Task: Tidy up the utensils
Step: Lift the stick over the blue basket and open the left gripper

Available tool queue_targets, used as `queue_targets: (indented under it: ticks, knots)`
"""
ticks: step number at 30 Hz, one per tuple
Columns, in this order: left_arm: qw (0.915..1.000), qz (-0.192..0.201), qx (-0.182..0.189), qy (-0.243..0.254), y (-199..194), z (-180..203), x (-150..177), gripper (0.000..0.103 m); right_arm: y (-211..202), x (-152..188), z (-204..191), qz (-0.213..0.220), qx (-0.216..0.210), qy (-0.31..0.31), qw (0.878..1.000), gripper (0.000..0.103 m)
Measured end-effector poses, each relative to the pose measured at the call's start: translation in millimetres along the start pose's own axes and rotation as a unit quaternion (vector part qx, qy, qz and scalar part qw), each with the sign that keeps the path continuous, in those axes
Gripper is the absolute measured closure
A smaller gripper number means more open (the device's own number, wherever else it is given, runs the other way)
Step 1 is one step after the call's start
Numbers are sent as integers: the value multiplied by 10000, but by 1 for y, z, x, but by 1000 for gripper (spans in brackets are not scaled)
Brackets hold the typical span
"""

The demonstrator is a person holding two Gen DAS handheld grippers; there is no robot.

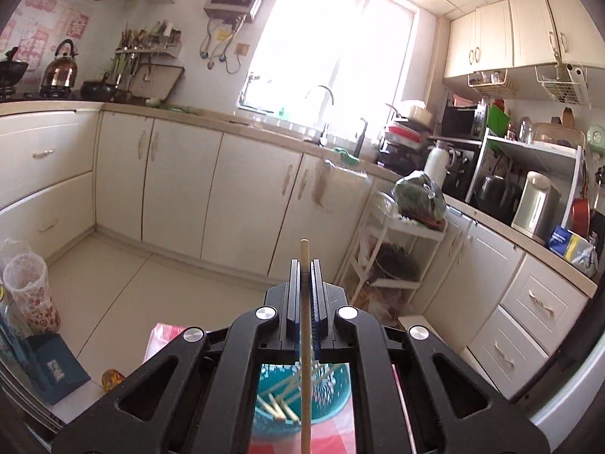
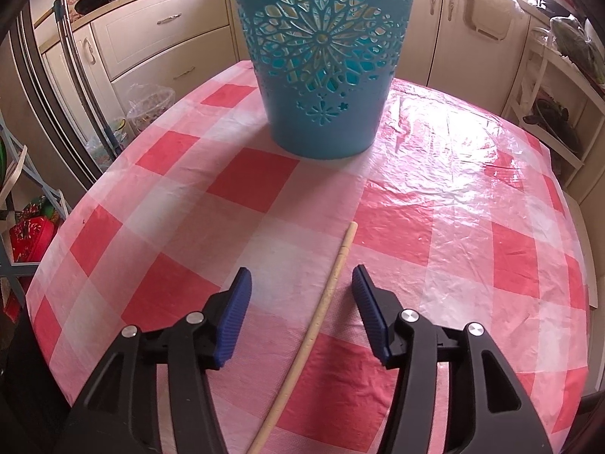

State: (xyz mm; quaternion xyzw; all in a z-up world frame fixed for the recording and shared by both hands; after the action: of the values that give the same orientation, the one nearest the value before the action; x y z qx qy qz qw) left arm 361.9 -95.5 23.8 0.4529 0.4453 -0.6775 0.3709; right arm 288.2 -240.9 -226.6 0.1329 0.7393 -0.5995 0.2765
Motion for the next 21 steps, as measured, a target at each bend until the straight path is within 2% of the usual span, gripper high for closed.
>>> queue_targets:
  ticks: [5, 8, 14, 21]
  knots:
    - [9963, 487, -699, -134, 26, 0, -13, 99, 1, -1, 0, -8, -49, -9, 10000, 45]
    - [9934, 571, -971, -225, 48, -5, -9, 98, 1, -1, 0, -3, -98, 26, 9999, 44]
    - [9899, 685, -1182, -371, 71, -22, 5, 99, 2, -1, 1, -4, -186, 73, 9998, 41]
    - [9892, 784, -1219, -218, 79, -15, 24, 98, 4, -3, -1, -19, -200, 48, 9998, 38]
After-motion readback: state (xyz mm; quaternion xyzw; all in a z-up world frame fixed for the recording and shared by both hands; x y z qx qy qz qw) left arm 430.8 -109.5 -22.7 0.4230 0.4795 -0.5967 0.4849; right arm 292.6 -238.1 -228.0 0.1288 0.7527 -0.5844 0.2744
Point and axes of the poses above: each gripper's, at about its wrist camera, not at the fingertips, and y roughly the way its jaws point, z to its right, x to its underside, the point moved 2 cm from there along y, roughly the way its jaws point, and after that the axes turned 6 degrees about y, right-handed, at the moved point
